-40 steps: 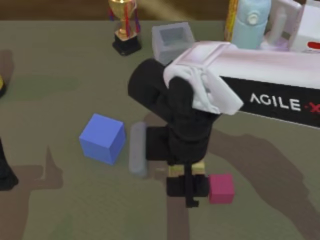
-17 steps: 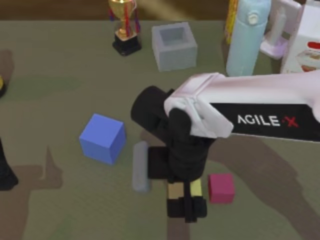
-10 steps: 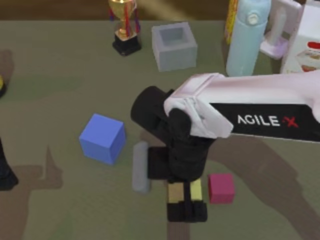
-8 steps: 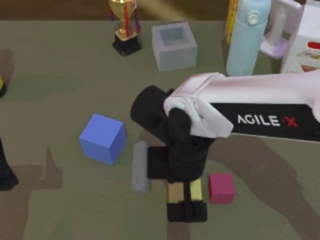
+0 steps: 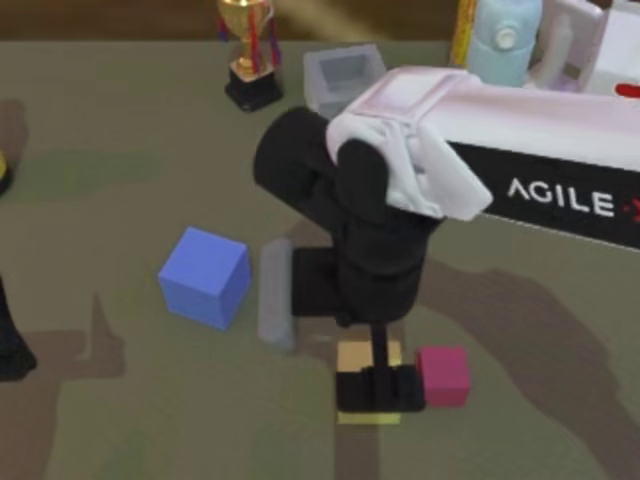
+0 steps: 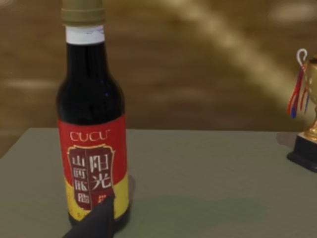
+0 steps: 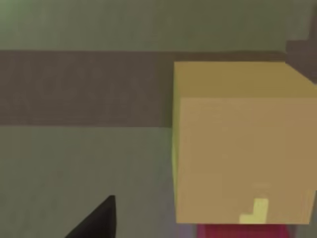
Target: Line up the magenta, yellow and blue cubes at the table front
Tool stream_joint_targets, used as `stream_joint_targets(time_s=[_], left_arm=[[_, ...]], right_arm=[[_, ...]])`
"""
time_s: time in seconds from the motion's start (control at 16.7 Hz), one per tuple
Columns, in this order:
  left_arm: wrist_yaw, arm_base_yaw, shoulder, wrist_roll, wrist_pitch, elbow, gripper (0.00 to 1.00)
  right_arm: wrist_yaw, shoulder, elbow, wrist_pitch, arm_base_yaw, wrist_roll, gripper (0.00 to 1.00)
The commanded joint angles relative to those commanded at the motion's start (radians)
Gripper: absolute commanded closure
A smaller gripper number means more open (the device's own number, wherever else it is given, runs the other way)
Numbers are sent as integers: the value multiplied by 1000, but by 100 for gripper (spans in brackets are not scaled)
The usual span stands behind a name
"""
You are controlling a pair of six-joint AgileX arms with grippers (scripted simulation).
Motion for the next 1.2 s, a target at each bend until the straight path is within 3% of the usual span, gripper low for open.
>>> stream_joint_targets(time_s=[0.54,0.84,1.2], left_arm=[[3,-31,104,-3,-73,103,0],[1,-111,469,-10,-292,418,0],[1,-236,1126,-20,-643,888,0]], right_arm=[[-11,-104,-74,73,-55,31,0],[-37,-465,-333,293,-219,148,0],[-55,-1104,-828,631,-489,368,0]])
